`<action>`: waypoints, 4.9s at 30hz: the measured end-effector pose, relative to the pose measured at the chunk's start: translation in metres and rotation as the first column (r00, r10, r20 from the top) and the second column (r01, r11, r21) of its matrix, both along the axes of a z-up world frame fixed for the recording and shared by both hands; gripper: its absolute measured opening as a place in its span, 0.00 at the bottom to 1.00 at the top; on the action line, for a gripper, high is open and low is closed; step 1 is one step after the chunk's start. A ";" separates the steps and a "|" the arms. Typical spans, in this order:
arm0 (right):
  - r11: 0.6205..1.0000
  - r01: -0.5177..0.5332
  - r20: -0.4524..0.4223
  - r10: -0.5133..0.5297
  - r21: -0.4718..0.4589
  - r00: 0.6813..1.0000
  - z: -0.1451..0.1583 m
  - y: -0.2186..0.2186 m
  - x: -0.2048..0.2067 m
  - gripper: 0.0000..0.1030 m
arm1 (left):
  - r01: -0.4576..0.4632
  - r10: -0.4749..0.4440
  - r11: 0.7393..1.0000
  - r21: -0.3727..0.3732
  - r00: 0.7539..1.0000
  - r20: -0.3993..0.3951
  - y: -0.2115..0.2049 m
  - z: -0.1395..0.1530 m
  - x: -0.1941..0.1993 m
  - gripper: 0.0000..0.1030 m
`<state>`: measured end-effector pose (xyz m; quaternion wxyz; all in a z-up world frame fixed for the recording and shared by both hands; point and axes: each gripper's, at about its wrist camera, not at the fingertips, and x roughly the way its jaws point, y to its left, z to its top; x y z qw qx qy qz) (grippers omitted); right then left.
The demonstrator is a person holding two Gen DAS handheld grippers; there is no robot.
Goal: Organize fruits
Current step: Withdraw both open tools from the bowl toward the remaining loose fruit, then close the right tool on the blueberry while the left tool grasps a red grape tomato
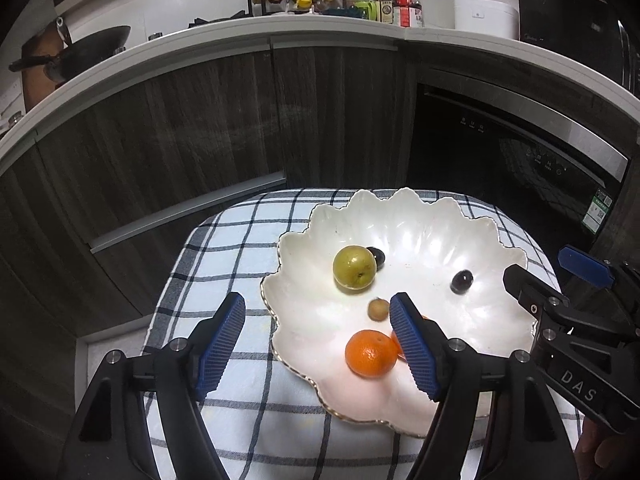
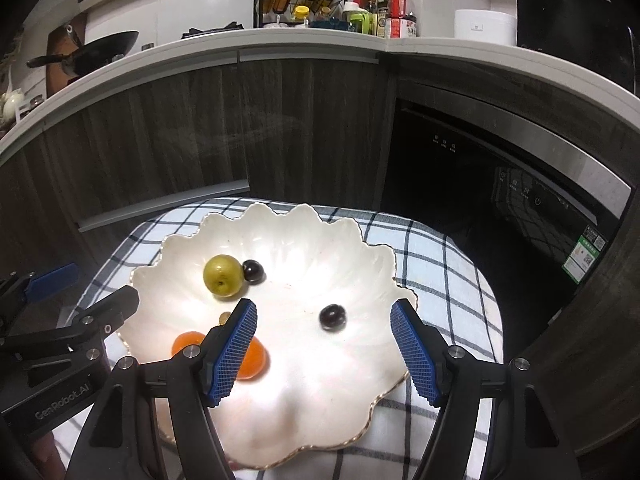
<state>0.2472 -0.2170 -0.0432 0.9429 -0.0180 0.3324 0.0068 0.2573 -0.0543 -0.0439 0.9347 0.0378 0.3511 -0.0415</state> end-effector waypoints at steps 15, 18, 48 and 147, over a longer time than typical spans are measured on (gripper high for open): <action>1.000 -0.003 0.036 0.003 0.004 0.999 0.019 0.012 -0.040 0.69 | -0.008 0.008 1.000 0.003 1.000 0.017 0.014 0.009 -0.042 0.72; 1.000 -0.003 0.038 0.002 0.004 0.999 0.020 0.014 -0.046 0.69 | -0.009 0.009 1.000 0.002 1.000 0.015 0.015 0.009 -0.049 0.72; 0.999 -0.036 0.002 0.036 -0.003 0.999 -0.009 0.034 -0.110 0.69 | 0.026 -0.026 0.999 0.027 1.000 -0.002 0.028 -0.020 -0.107 0.72; 0.982 -0.183 -0.176 0.187 0.042 0.966 -0.096 0.060 -0.121 0.23 | 0.097 -0.098 0.995 -0.013 0.976 -0.196 0.022 -0.101 -0.142 0.19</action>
